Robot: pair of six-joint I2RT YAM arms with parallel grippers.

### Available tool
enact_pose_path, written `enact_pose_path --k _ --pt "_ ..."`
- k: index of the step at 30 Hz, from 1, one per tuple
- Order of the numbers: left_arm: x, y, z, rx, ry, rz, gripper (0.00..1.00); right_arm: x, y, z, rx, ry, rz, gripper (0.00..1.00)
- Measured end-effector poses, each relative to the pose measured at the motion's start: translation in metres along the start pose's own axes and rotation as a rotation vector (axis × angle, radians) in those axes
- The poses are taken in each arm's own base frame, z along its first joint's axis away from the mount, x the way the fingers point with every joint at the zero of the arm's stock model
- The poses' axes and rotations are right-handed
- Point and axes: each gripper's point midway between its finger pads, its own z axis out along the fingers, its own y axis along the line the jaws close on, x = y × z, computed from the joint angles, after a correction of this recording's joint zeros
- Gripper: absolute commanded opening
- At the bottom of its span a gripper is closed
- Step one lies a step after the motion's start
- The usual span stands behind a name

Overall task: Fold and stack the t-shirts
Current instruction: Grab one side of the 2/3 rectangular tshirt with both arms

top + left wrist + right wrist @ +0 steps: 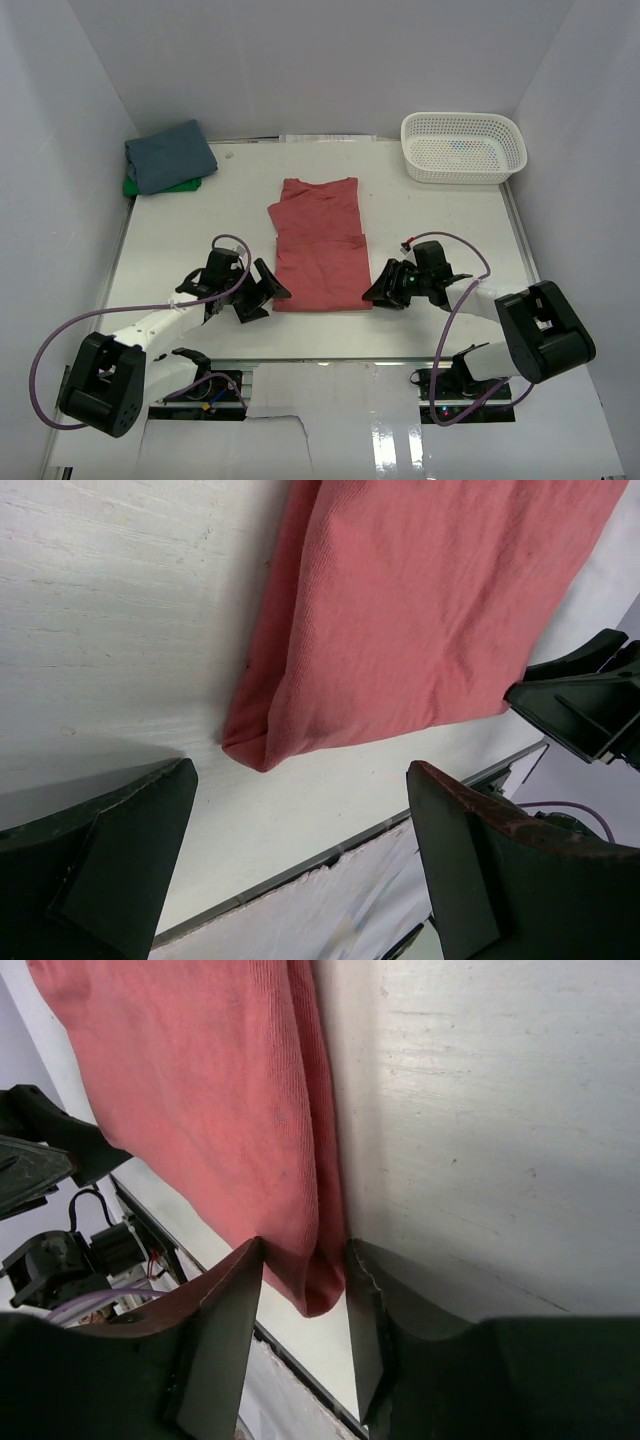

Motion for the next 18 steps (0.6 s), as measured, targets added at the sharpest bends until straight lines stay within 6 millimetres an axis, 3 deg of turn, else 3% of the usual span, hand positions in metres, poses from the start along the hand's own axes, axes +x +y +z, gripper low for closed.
enact_pose_path --k 2,8,9,18 --pt "-0.0003 -0.0004 0.0000 0.007 0.001 -0.002 0.98 -0.0010 -0.0025 0.0004 0.011 -0.009 0.001 0.32" --pt "-0.0005 -0.0007 0.0004 0.023 0.002 -0.007 0.98 0.0004 -0.0083 0.0032 0.024 -0.007 0.010 0.23" --pt "-0.0003 -0.0008 0.0005 0.028 0.004 -0.007 0.98 0.0005 -0.0079 0.0040 0.019 -0.004 0.013 0.09" --pt "0.0006 -0.0026 0.0015 0.061 0.008 -0.013 0.98 0.0031 -0.0096 0.0072 0.008 0.006 0.025 0.08"
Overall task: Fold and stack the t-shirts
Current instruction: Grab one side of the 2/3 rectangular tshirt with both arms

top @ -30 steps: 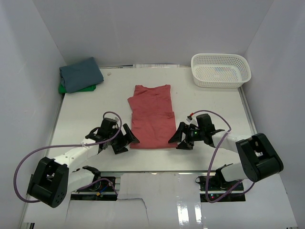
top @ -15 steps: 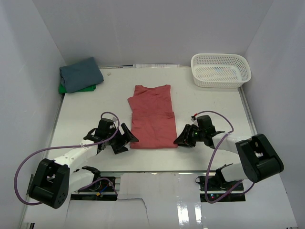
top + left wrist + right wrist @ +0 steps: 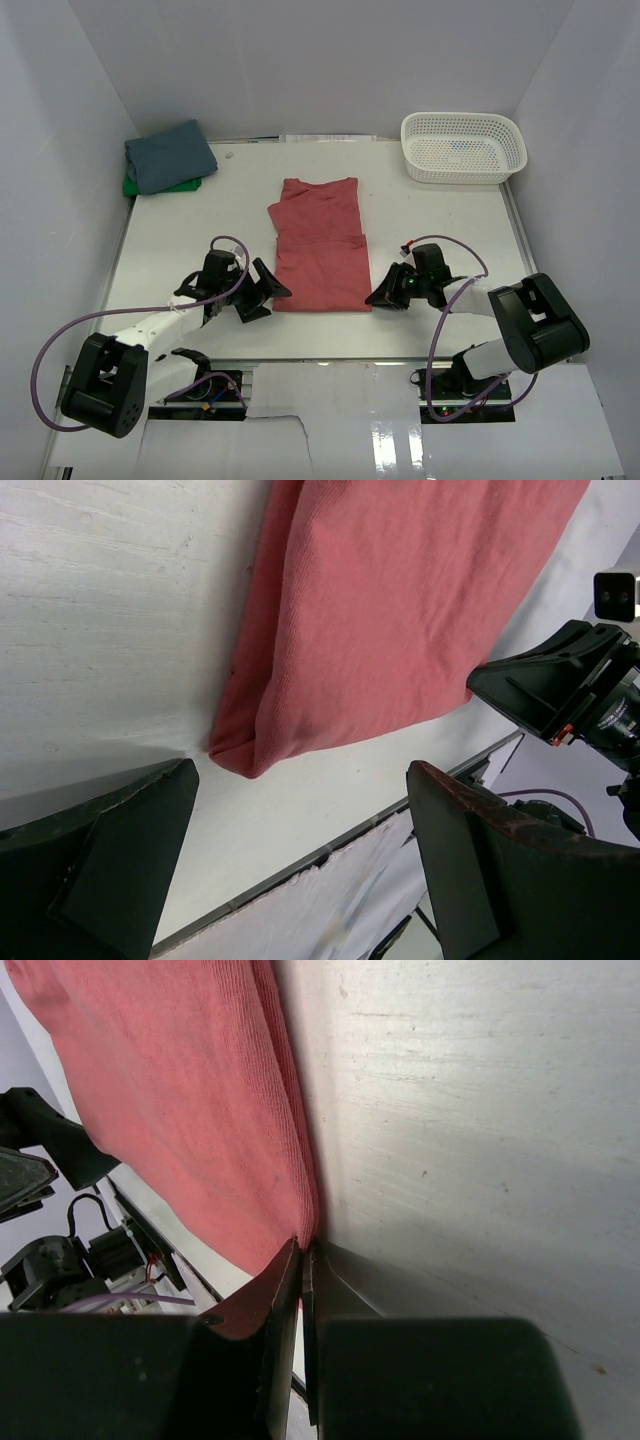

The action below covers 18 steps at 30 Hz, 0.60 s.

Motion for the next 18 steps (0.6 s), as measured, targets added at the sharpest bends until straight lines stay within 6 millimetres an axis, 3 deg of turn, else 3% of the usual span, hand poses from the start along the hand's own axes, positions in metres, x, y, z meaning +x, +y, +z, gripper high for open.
enact_pose_path --k 4,9,18 --pt "0.001 -0.001 0.001 0.017 0.003 0.001 0.95 0.000 0.000 0.000 0.000 -0.001 -0.001 0.08" --pt "0.004 0.001 0.005 0.040 0.015 -0.015 0.81 0.000 0.000 0.000 0.000 0.000 -0.001 0.08" --pt "0.014 0.012 0.013 0.051 0.046 -0.051 0.42 0.000 0.000 -0.002 0.004 -0.003 -0.002 0.08"
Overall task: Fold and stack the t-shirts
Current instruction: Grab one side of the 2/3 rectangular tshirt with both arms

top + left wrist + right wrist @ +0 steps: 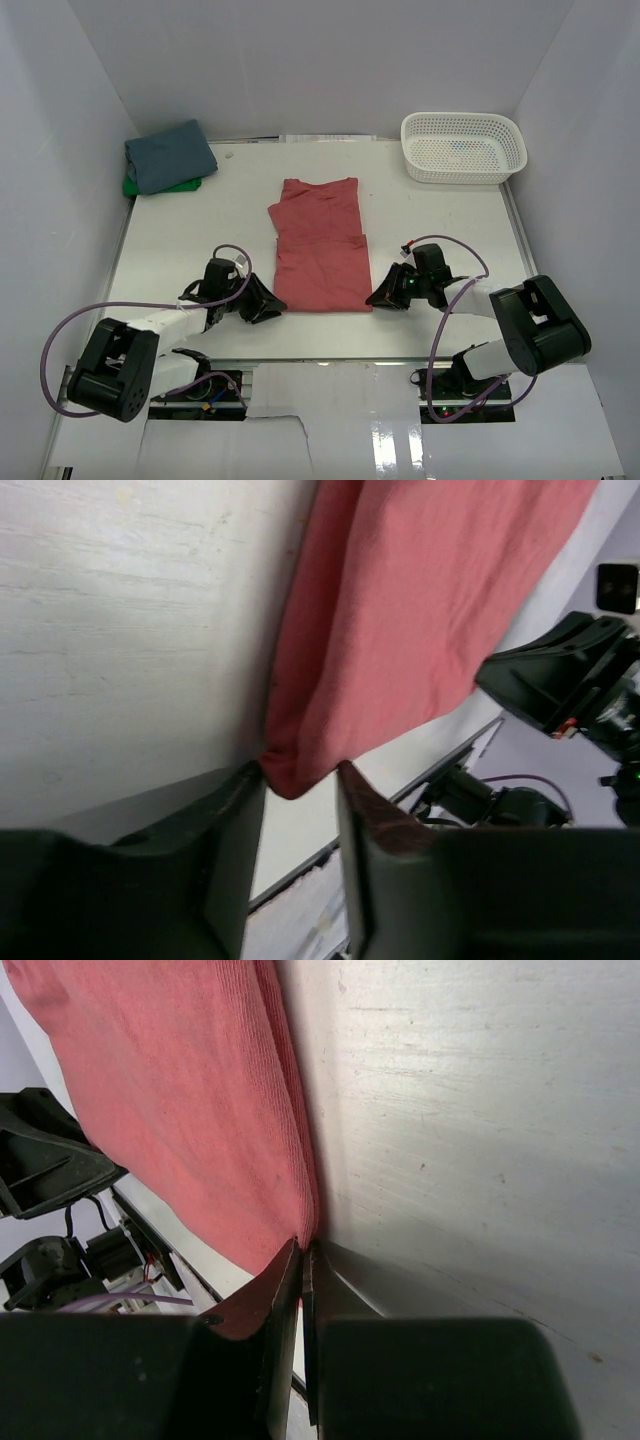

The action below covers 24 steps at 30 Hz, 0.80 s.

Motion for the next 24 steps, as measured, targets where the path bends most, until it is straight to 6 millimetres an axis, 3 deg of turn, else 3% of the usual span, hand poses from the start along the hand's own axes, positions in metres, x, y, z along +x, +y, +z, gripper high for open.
enact_pose_path --k 13,24 --pt "0.011 0.005 0.006 0.030 0.055 -0.003 0.01 0.003 -0.002 -0.005 0.017 0.006 -0.018 0.08" --pt "0.020 0.010 -0.002 0.014 0.077 0.008 0.00 0.012 -0.007 -0.010 0.045 0.049 -0.045 0.08"
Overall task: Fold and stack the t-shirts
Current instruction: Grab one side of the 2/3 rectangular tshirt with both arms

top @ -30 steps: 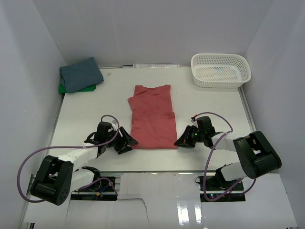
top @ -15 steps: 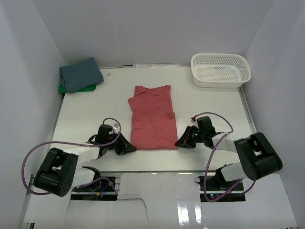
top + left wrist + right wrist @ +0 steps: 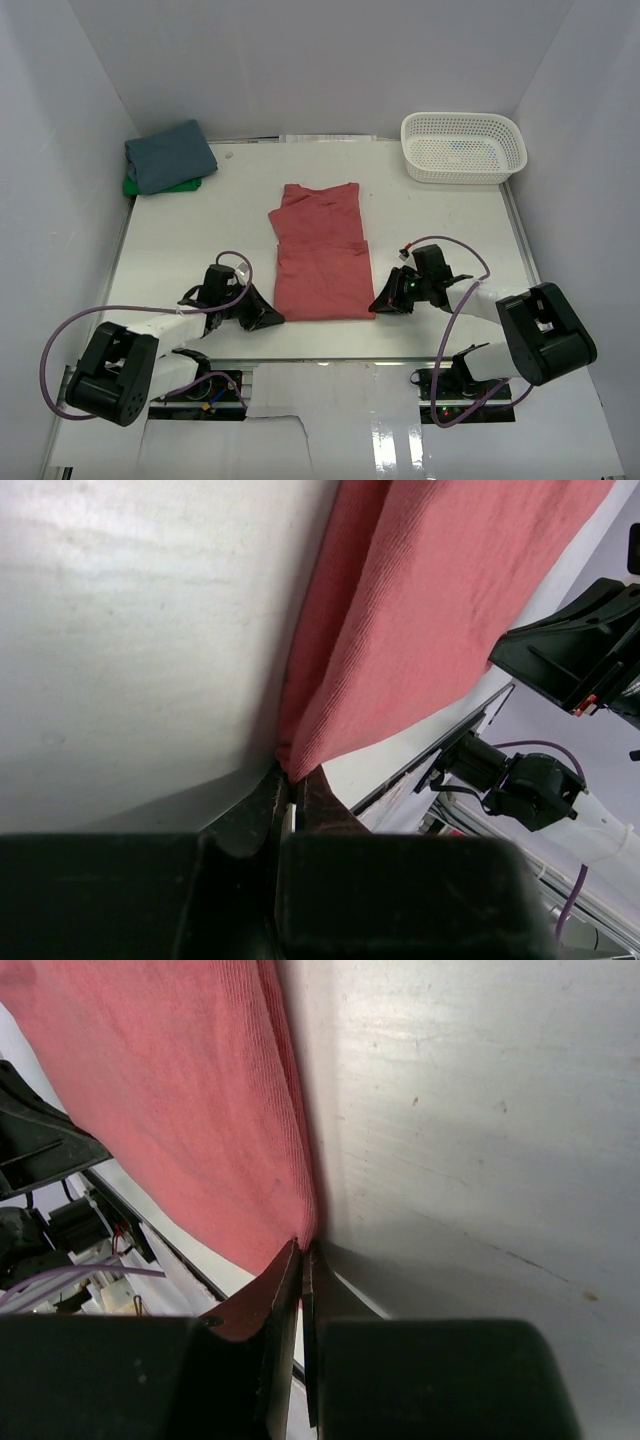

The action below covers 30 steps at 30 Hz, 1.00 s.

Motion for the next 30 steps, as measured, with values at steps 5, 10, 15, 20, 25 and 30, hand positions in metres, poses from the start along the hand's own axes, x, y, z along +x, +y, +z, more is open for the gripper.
enact_pose_path --k 5,10,15,20,25,30 --pt "0.013 0.005 -0.008 -0.012 0.027 -0.021 0.00 0.009 -0.001 -0.003 0.001 0.043 -0.009 0.08" --pt "0.027 0.010 -0.016 -0.029 0.068 -0.054 0.00 0.020 0.001 -0.008 -0.006 0.102 -0.015 0.08" --pt "0.034 0.010 -0.021 -0.035 0.081 -0.064 0.00 0.026 0.009 -0.016 -0.020 0.137 -0.039 0.08" --pt "0.037 0.013 -0.022 -0.051 0.096 -0.083 0.00 0.030 0.014 -0.021 -0.036 0.153 -0.048 0.08" --pt "0.033 0.005 -0.023 -0.054 0.103 -0.086 0.00 0.035 0.017 -0.020 -0.037 0.184 -0.059 0.45" --pt "0.030 0.000 -0.023 -0.049 0.101 -0.082 0.00 0.040 0.012 -0.018 -0.012 0.212 -0.072 0.63"
